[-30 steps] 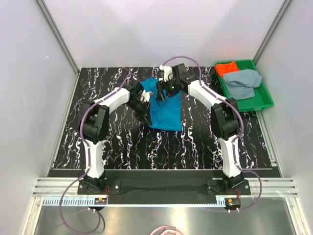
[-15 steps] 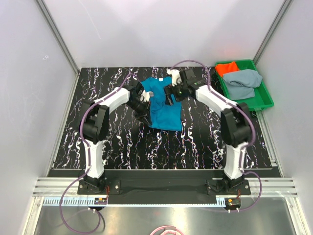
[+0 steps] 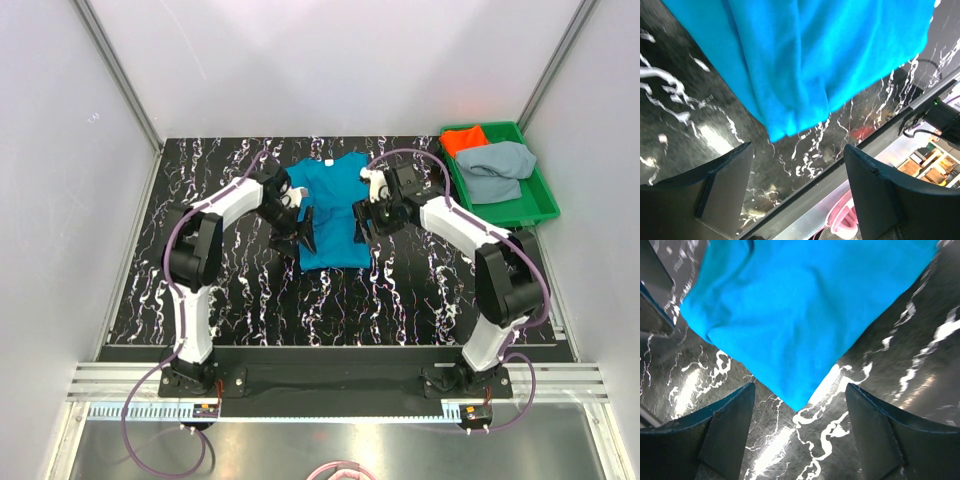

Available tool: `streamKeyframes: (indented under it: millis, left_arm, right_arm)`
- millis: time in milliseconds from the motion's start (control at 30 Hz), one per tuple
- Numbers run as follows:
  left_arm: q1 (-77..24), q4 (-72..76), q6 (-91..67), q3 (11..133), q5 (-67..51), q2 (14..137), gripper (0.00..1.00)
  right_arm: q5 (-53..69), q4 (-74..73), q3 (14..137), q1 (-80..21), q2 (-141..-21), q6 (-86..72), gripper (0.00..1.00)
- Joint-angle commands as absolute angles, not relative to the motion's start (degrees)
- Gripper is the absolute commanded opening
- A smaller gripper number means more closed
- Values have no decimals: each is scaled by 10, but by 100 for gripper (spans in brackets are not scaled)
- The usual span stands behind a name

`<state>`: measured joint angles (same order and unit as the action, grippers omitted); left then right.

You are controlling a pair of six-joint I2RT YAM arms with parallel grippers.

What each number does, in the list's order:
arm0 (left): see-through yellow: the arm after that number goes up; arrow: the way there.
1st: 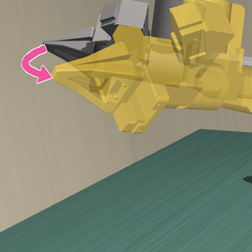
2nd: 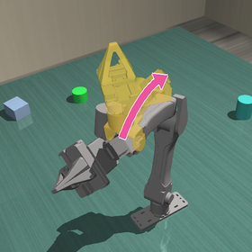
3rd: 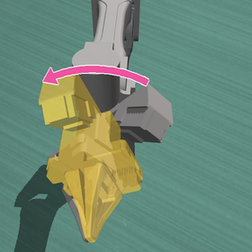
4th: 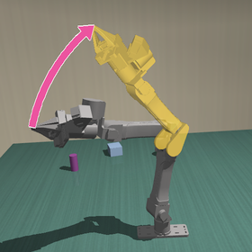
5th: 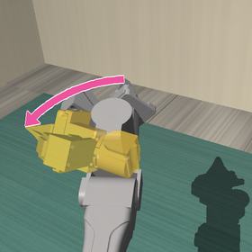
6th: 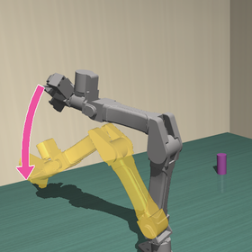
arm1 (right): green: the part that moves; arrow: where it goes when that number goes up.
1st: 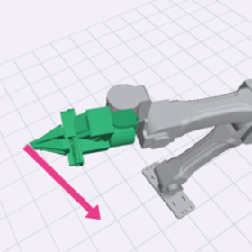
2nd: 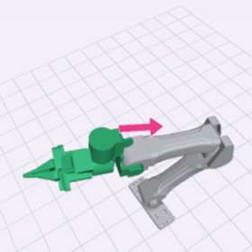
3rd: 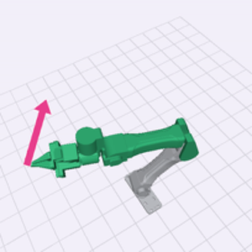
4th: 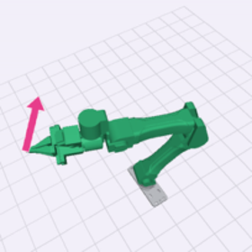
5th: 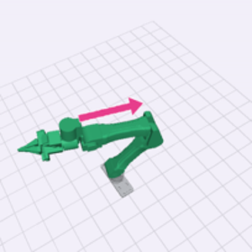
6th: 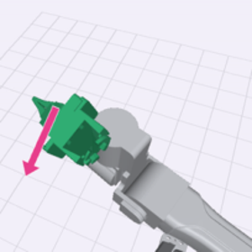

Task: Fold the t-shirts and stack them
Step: Fold the tshirt

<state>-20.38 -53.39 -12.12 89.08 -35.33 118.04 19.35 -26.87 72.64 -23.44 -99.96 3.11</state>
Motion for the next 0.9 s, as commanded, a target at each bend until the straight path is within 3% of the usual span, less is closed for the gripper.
streamKeyframes:
  millis: [0,267,500,733,867]
  left_arm:
    - [-202,-526,-127,925,-342,1216,78]
    - [-204,-532,-131,913,-361,1252,67]
    - [-212,-534,-141,905,-399,1252,48]
    - [-218,-526,-146,880,-405,1236,47]
    - [-222,-528,-143,881,-404,1231,44]
  right_arm:
    - [224,-274,721,-230,-1030,5,79]
    - [257,-283,726,-229,-1056,-5,74]
    - [286,-308,695,-229,-1037,-3,73]
    - [290,-308,656,-229,-1021,-4,71]
    - [298,-291,650,-229,-1027,-9,58]
